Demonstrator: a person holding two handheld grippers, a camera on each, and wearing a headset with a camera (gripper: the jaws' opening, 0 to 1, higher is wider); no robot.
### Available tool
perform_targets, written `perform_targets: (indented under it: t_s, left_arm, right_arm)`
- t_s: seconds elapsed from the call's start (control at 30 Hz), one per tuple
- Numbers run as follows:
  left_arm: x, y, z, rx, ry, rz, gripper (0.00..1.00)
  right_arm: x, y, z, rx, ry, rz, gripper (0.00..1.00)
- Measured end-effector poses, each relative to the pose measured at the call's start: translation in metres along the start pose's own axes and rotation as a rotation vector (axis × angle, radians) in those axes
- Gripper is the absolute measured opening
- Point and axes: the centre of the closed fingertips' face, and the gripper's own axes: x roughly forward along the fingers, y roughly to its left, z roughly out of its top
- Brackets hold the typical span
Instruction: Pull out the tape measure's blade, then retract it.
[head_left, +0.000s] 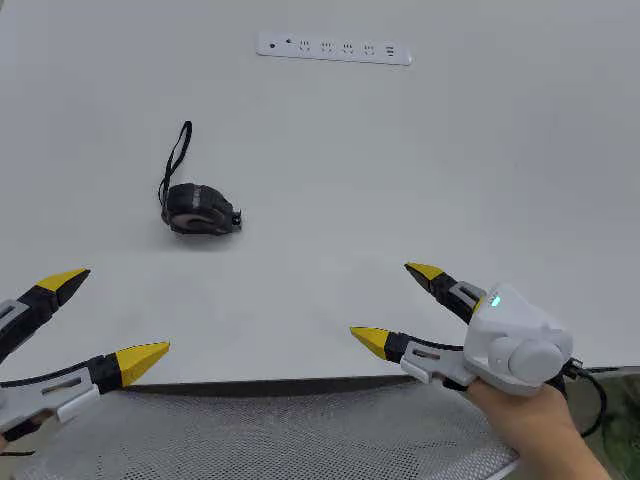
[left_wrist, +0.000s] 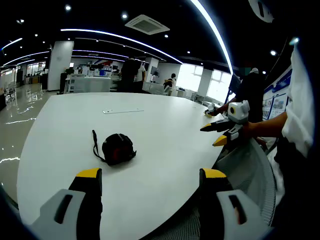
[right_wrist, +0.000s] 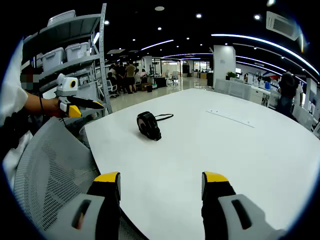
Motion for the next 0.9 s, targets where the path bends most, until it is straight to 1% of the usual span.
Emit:
perform_targets:
  t_s: [0.17,0.43,0.6,0.67,0.73,0.9]
  left_arm:
    - [0.002,-0.001,0.004,0.002,-0.007,-0.003,0.78]
    - [0.005,-0.003,0.006,0.005,-0.004,-0.009,0.78]
    - [0.006,-0.005,0.0,0.003,0.022,-0.013,0.78]
    - [0.007,-0.005,-0.001,0.007,0.025,-0.011,0.78]
    - [0.008,-0.005,-0.004,0.006,0.032,-0.014,0.78]
    - [0.011,-0.002,-0.003,-0.008,0.027,-0.013,0.78]
  right_arm:
    - [0.0,-0.002,0.001,0.002,-0.002,-0.004,0.66]
    - [-0.002,-0.003,0.003,0.01,-0.012,-0.005,0.67]
    - [0.0,0.0,0.0,0.018,-0.009,0.008,0.66]
    - [0.0,0.001,0.0,0.008,-0.005,0.012,0.67]
    - [0.001,0.0,0.0,0.015,-0.011,0.013,0.67]
    - [0.001,-0.002,0.002,0.006,-0.013,0.015,0.68]
